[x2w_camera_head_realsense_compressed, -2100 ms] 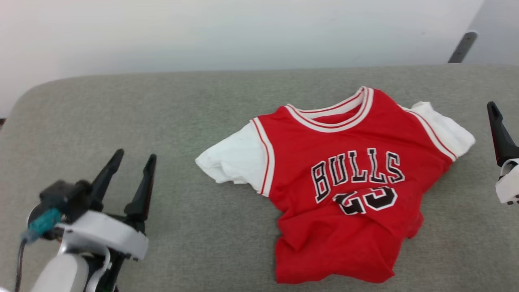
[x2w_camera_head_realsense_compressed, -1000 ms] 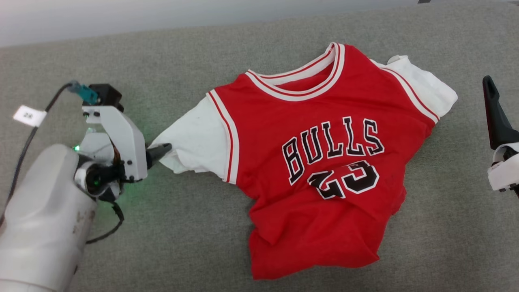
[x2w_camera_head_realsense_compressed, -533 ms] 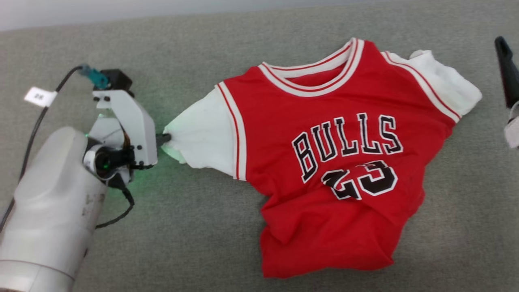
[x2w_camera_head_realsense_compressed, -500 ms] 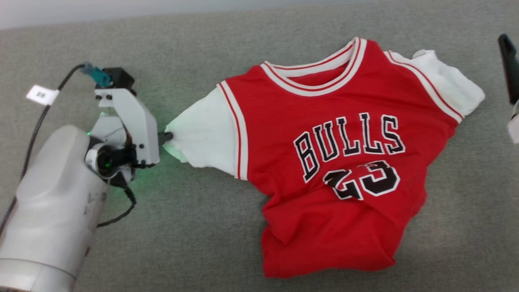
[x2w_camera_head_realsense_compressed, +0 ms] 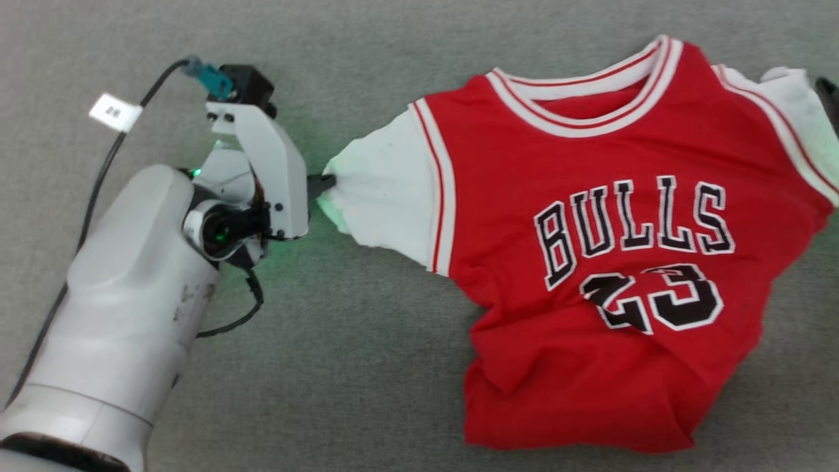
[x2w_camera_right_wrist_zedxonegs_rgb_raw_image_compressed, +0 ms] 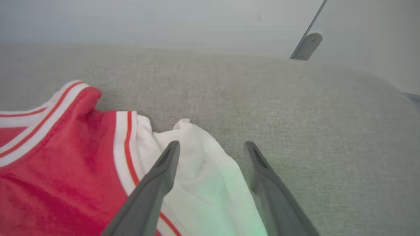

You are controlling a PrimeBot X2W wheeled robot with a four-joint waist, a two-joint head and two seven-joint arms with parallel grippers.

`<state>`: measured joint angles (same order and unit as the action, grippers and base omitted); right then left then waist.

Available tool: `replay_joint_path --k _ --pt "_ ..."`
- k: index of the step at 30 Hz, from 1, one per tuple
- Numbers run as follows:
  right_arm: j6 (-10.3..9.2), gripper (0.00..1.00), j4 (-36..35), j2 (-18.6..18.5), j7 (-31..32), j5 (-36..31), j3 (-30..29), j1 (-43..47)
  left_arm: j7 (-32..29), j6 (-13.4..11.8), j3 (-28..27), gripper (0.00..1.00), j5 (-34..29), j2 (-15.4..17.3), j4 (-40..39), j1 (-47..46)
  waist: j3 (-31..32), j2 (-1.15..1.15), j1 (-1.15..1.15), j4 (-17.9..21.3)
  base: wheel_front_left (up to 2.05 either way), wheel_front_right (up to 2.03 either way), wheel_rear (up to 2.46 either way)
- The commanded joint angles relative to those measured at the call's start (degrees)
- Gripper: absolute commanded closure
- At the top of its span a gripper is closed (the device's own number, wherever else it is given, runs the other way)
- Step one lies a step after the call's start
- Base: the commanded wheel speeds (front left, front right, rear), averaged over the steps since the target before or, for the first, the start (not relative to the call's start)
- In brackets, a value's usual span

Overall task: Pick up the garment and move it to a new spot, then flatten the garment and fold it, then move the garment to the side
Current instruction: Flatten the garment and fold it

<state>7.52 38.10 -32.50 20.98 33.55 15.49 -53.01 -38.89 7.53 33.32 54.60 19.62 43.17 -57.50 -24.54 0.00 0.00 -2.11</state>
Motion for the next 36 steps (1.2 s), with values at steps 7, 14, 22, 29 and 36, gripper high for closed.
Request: replay_joint_path --k 7,14,22,29,36 --pt "-0.06 0.00 8.26 -0.86 3.57 3.27 2.64 -5.33 0.84 -0.31 3.99 1.00 1.78 -1.84 1.12 0.41 -3.61 0.00 0.00 -3.61 0.00 0.00 0.00" --pt "-0.08 0.00 19.80 0.22 9.36 6.27 1.17 -8.50 1.72 -0.45 6.91 1.00 3.69 -2.04 1.71 -0.65 -4.49 0.00 0.00 -4.95 0.00 0.00 0.00" --pt "-0.14 1.00 35.11 3.63 18.79 6.54 -2.82 -12.29 2.40 -0.49 10.00 1.00 5.71 -1.37 2.86 -1.15 -3.94 0.00 0.00 -5.22 0.00 0.00 0.00" --pt "-0.08 1.00 36.92 4.32 16.67 3.07 -4.37 -14.30 3.20 -0.37 12.19 1.00 7.70 -0.82 3.41 -1.73 -2.92 0.00 0.00 -4.91 0.00 0.00 0.00" --pt "-0.02 1.00 36.44 5.80 14.97 2.75 -7.55 -15.37 4.55 -0.23 13.57 1.00 9.20 -0.06 2.93 -4.22 0.08 0.00 0.00 -4.30 0.00 0.00 0.00"
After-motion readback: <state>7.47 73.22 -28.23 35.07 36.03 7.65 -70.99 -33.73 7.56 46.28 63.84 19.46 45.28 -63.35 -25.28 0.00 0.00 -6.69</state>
